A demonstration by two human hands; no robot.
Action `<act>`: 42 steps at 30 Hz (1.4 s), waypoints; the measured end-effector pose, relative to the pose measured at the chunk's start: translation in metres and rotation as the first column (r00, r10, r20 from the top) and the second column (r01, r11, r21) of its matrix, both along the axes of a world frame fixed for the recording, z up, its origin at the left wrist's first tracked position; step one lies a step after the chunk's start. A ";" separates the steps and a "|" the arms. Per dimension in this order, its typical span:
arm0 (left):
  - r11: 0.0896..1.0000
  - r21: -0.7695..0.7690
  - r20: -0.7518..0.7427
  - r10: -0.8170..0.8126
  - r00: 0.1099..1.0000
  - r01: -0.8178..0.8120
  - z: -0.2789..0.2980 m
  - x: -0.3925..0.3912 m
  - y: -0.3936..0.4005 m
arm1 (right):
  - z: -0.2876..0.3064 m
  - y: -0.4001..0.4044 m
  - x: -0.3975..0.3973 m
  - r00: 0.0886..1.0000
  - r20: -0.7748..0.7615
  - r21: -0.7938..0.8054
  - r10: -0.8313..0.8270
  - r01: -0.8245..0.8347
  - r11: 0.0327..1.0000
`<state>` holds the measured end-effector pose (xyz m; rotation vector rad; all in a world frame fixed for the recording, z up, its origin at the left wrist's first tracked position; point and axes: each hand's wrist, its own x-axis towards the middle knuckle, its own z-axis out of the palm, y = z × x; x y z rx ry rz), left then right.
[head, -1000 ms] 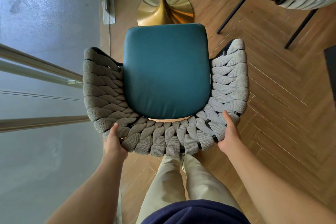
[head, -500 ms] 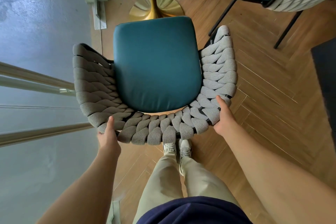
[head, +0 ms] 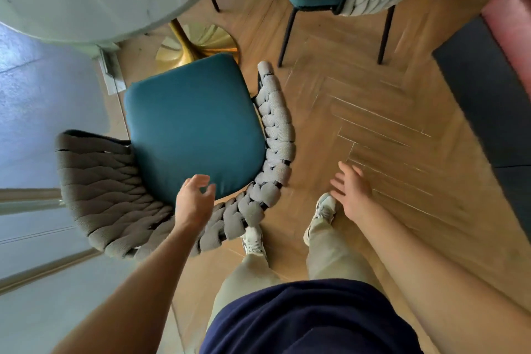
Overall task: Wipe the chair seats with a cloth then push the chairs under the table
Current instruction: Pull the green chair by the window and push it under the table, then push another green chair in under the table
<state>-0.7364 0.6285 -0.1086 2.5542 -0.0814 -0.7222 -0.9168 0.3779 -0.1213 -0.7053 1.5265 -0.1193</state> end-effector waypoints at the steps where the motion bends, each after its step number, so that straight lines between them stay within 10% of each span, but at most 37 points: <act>1: 1.000 0.001 -0.012 -0.017 1.000 0.017 0.001 -0.005 -0.020 | 0.003 -0.013 -0.010 1.000 0.004 -0.002 -0.002 0.002 1.000; 17: 0.945 -0.265 -0.167 -0.241 0.956 0.192 0.028 -0.079 -0.384 | 0.040 -0.268 -0.099 0.989 0.050 -0.081 -0.143 0.146 0.986; 27: 0.914 -0.406 -0.430 -0.202 0.880 0.012 0.030 -0.024 -0.605 | 0.066 -0.453 -0.041 0.993 0.029 -0.171 -0.115 0.118 0.978; 42: 0.916 -0.400 -0.341 -0.166 0.925 0.017 0.050 0.065 -0.942 | 0.070 -0.788 0.064 0.984 0.171 -0.204 -0.040 0.075 0.976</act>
